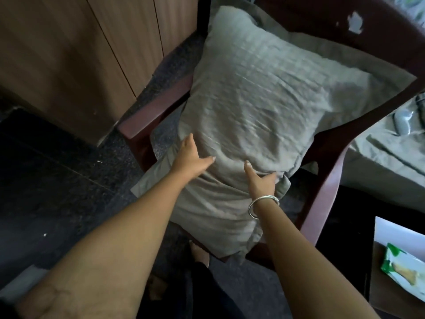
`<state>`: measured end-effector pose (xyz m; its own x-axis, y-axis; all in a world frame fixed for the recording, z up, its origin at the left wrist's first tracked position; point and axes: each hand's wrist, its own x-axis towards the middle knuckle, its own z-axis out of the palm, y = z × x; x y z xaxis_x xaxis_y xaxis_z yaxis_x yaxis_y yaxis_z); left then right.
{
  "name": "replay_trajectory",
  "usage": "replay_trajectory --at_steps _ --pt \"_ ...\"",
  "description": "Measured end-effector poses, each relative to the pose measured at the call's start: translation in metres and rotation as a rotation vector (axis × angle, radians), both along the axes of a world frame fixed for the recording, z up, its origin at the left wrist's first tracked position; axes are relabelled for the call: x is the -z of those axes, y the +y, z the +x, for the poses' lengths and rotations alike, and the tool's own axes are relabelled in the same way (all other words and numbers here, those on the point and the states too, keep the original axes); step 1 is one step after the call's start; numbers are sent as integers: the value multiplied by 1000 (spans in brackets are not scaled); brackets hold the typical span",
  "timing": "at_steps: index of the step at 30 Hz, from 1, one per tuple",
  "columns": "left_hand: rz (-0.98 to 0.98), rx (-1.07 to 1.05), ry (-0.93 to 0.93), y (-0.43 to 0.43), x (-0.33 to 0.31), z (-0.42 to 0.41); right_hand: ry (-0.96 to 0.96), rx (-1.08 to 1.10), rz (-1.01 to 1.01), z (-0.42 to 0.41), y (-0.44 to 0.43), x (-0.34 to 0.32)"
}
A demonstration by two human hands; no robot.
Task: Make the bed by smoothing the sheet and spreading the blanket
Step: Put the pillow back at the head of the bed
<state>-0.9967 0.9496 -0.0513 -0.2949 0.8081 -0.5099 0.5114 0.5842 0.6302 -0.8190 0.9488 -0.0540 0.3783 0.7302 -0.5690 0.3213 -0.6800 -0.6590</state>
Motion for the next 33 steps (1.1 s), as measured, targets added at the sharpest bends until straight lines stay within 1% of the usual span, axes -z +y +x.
replay_trajectory --at_steps 1,3,6,8,10,13,16,19,21,24,26,28,30,33 --pt "-13 -31 -16 8 5 -1 31 29 -12 -1 4 4" --pt "-40 -130 -77 21 15 -4 11 37 -42 0 11 14" --pt "-42 -249 -195 32 32 -3 -146 55 -86 2 19 32" --pt "-59 -278 -202 34 43 -3 -158 86 -121 2 24 39" --pt "-55 -285 -157 35 49 -1 -136 107 -123 0 32 39" --pt "-30 -259 -161 31 42 3 -176 137 -29 1 44 26" --pt "57 -245 -131 16 18 -2 -160 162 85 1 30 6" --pt "118 -284 -133 -9 -19 -12 -91 176 305 -9 2 -23" --pt "136 -333 -206 -28 -49 -24 -51 108 480 -16 -14 -40" --pt "183 -390 -298 -65 -83 -51 42 -60 633 -23 -31 -59" --pt "250 -462 -339 -97 -93 -66 106 -193 640 -28 -35 -67" --pt "291 -568 -293 -134 -101 -76 142 -381 618 -37 -40 -72" --pt "292 -672 -245 -173 -109 -84 181 -532 593 -53 -53 -78" --pt "280 -834 -236 -235 -118 -93 211 -707 594 -81 -84 -87"
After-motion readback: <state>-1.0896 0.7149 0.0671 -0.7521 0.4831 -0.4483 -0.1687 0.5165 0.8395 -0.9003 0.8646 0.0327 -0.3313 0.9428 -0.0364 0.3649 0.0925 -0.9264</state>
